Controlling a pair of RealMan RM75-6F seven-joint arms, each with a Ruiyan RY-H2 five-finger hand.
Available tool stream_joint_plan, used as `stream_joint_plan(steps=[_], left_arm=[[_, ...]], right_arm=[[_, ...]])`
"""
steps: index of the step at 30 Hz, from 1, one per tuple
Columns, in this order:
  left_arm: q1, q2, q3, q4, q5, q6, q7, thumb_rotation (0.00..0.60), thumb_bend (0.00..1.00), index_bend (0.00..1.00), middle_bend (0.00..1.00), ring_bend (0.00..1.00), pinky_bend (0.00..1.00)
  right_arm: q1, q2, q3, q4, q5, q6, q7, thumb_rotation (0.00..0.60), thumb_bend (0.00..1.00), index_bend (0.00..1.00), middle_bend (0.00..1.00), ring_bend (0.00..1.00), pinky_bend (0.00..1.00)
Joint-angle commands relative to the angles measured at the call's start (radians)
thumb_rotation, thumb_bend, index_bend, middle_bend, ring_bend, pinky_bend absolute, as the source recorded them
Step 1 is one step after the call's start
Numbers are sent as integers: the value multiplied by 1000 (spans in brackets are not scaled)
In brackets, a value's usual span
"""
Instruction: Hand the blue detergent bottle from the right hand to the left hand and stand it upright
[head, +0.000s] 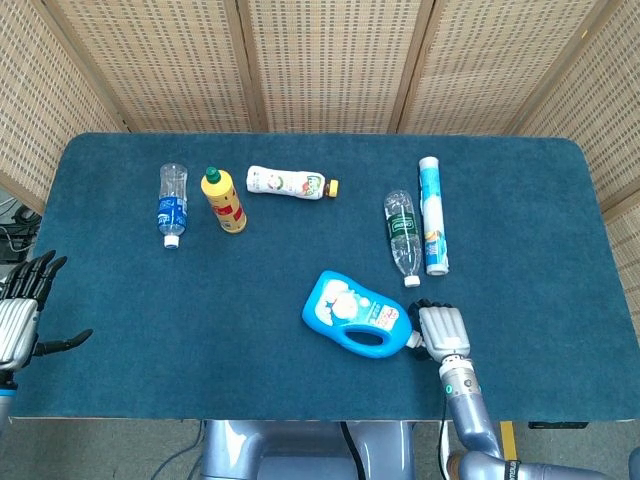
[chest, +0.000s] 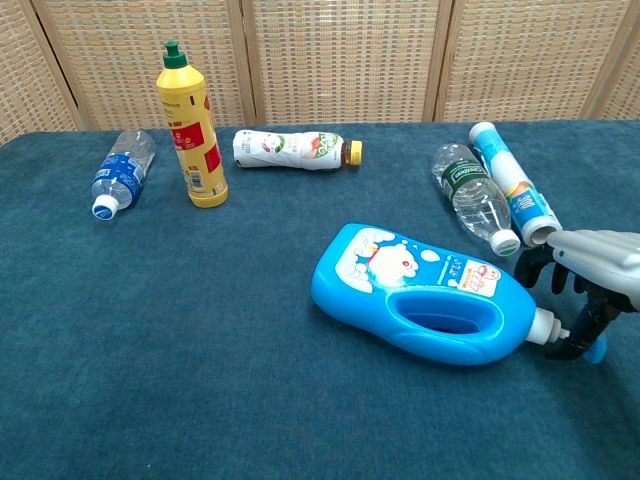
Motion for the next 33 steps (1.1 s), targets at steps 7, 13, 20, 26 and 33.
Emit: stream_joint_plan(steps=[7,13,20,26,33], left_arm=[[-4,1,-1,4,-4,-10,-5,600,0,0,0,0,0],[-4,1,-1,4,-5,-7,-7,600,0,0,0,0,0],[-6,0,1,3,-3,-11,-4,600,0,0,0,0,0],[-11,-2,-1,4,-8,-19,-1,600,0,0,0,0,0],[-27,-5,-9,7,-8,-34,2,600,0,0,0,0,0]], right_arm=[[47,-47,5,67,75,23,-87,600,590,470,476,447,368],[50,-51,-24,94,0,31,-59,600,721,679,719,704,561],[43,5,-79,50,-160,24,4,600,739,722,793,812,683],[60,89,-73,-74,-187,-1,1,600,750,722,797,824,690],[135,171,37,-222,40,-46,-74,600,756,723,801,827,691]])
